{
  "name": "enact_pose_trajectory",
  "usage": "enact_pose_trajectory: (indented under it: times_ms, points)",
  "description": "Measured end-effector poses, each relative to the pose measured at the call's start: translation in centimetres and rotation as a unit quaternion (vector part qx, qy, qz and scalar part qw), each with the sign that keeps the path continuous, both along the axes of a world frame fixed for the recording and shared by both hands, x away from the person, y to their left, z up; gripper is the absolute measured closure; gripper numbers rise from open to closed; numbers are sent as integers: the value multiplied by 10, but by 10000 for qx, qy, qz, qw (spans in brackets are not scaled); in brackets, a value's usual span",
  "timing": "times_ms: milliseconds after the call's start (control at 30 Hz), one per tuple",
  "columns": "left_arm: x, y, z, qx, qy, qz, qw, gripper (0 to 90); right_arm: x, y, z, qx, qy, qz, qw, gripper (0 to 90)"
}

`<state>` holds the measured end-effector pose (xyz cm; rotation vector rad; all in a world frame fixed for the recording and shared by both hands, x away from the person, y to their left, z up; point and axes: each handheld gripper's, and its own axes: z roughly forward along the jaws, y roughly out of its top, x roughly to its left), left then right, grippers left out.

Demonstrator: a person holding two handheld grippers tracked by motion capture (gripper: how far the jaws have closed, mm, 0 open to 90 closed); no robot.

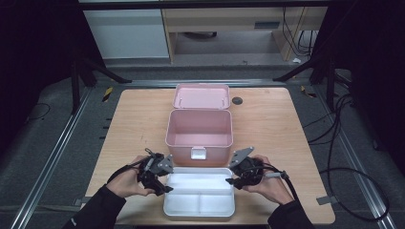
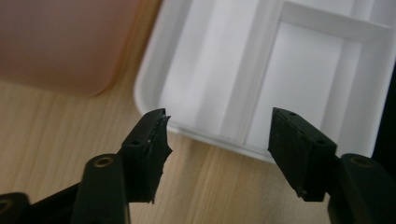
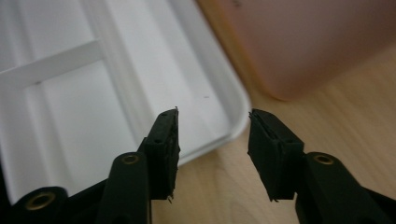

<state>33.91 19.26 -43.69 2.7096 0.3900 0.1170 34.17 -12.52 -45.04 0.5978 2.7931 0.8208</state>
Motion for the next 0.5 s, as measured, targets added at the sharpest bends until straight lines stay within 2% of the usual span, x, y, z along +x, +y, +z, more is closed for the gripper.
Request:
enact_pose_trajectory:
  times_ms: [67, 100, 133, 167, 200, 233, 267, 300, 333, 367, 400, 433, 467, 500]
  points:
    - [1, 9, 2, -155, -67, 227, 9996, 349, 3, -9, 0, 152, -199, -361, 9990, 504]
    - [1, 9, 2, -155, -67, 227, 9996, 327, 3, -9, 0, 152, -199, -361, 9990, 504]
    - [3, 18, 4, -225, -185, 496, 9983, 310, 7, -19, -1, 342, -287, -793, 9958, 460]
    - [3, 18, 4, -225, -185, 496, 9983, 308, 7, -19, -1, 342, -287, -793, 9958, 460]
    - [4, 24, 3, -243, -254, 685, 9970, 291, 11, -31, -2, 401, -351, -1209, 9912, 429]
    - [6, 28, 2, -235, -249, 782, 9964, 291, 11, -31, -2, 401, -351, -1209, 9912, 429]
    - [8, 38, 3, -294, -258, 1111, 9930, 281, 14, -40, -3, 427, -388, -1549, 9862, 364]
    - [8, 38, 3, -294, -258, 1111, 9930, 279, 14, -40, -3, 427, -388, -1549, 9862, 364]
    - [9, 44, 4, -372, -271, 1199, 9917, 279, 17, -48, -4, 399, -432, -1816, 9816, 345]
    - [10, 49, 5, -437, -262, 1322, 9899, 279, 17, -48, -4, 399, -432, -1816, 9816, 345]
    - [11, 55, 6, -470, -326, 1473, 9874, 275, 20, -57, -5, 444, -430, -2126, 9752, 321]
    - [12, 58, 7, -462, -372, 1554, 9861, 275, 20, -57, -5, 444, -430, -2126, 9752, 321]
    - [14, 64, 8, -452, -422, 1665, 9841, 272, 21, -60, -6, 474, -432, -2189, 9736, 319]
    - [16, 69, 8, -465, -446, 1753, 9824, 265, 22, -64, -6, 504, -448, -2304, 9708, 311]
